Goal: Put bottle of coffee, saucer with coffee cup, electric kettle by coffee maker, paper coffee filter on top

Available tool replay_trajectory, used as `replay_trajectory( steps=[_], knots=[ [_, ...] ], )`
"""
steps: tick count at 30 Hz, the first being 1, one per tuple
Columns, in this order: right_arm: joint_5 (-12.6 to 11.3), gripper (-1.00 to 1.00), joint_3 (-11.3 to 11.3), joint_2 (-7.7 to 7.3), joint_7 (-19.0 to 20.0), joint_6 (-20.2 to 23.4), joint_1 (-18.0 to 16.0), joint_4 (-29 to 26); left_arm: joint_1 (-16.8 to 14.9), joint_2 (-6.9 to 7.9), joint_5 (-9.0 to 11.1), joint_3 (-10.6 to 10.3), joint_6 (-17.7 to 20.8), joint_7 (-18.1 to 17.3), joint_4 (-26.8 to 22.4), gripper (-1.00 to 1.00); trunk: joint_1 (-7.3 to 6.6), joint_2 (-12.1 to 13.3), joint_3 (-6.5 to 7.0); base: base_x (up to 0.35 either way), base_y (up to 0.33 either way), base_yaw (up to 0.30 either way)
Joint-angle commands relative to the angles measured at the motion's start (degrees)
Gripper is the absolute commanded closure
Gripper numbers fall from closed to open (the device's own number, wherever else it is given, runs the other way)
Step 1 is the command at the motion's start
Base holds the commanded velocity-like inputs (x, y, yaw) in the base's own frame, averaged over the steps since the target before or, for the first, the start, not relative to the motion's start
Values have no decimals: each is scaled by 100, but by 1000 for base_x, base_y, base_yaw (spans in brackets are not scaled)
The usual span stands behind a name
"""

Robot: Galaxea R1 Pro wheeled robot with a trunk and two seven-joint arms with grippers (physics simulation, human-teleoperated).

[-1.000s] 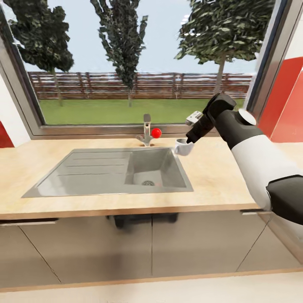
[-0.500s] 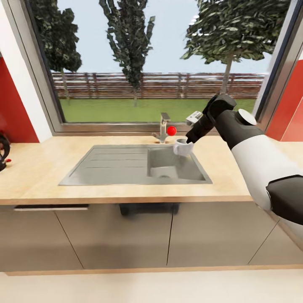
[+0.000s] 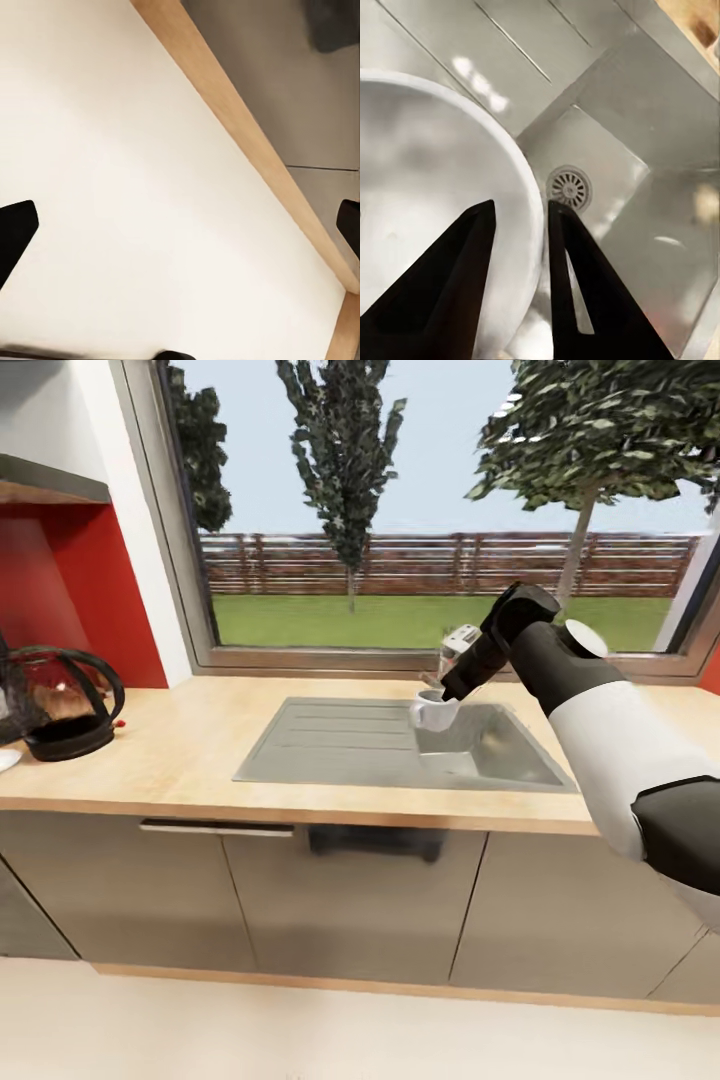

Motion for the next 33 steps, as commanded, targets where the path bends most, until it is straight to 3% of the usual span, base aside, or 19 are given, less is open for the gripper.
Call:
replay_trajectory(
  steps=[1,17,33],
  knots=[
    [49,100,20,-4,61,36,-7,-7,-5,9,-22,45,23,-20,5,-100,-1,-3,-6,-78,304,263],
    [49,100,22,19,61,36,-7,-7,-6,26,-21,45,23,-20,5,-100,-1,-3,-6,-69,305,267],
    [49,100,18,84,61,36,-7,-7,-5,39,-21,45,23,-19,5,-100,-1,-3,-6,10,57,267]
  ],
)
